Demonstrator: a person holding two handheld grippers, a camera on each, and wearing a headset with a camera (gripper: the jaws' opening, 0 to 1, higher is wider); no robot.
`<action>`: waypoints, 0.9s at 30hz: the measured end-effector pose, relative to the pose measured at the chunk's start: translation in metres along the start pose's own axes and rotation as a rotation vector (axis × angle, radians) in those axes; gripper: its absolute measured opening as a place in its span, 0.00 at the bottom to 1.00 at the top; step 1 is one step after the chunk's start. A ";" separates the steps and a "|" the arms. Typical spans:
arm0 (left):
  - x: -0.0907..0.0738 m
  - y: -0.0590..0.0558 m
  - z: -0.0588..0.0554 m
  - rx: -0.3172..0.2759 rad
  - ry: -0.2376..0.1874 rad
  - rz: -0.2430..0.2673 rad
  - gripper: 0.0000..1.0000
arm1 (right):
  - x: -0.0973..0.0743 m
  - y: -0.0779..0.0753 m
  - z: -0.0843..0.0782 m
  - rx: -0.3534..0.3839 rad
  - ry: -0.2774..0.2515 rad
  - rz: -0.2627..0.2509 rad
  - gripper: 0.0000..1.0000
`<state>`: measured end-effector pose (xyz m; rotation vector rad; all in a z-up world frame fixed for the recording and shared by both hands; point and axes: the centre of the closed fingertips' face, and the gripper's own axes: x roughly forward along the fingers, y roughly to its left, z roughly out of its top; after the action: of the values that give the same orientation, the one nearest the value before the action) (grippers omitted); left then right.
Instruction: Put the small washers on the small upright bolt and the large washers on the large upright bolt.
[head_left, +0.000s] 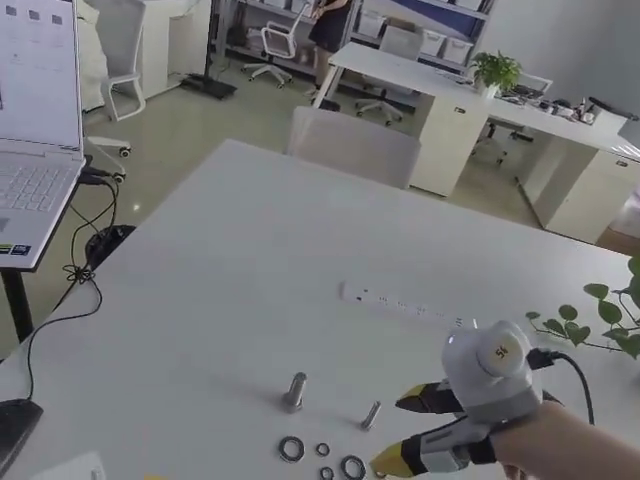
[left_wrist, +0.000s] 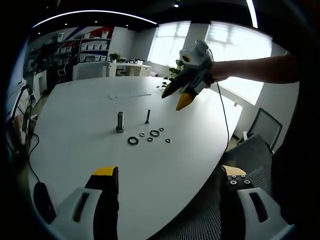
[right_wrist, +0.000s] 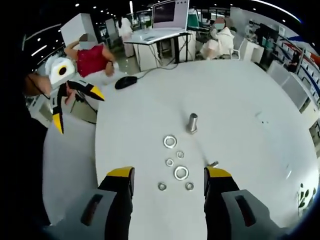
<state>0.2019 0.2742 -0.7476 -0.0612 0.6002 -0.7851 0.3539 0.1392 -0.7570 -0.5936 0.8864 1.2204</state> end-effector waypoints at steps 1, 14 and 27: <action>0.000 0.000 0.001 0.004 -0.005 0.001 0.83 | 0.002 -0.001 -0.001 -0.003 0.007 0.000 0.58; 0.001 0.006 0.002 0.029 -0.035 0.003 0.82 | 0.036 -0.006 -0.013 -0.043 0.093 0.022 0.56; 0.002 0.005 0.006 0.038 -0.039 -0.001 0.81 | 0.067 -0.011 -0.033 -0.071 0.173 0.027 0.49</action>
<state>0.2091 0.2754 -0.7450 -0.0413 0.5484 -0.7944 0.3625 0.1464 -0.8315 -0.7552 1.0014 1.2423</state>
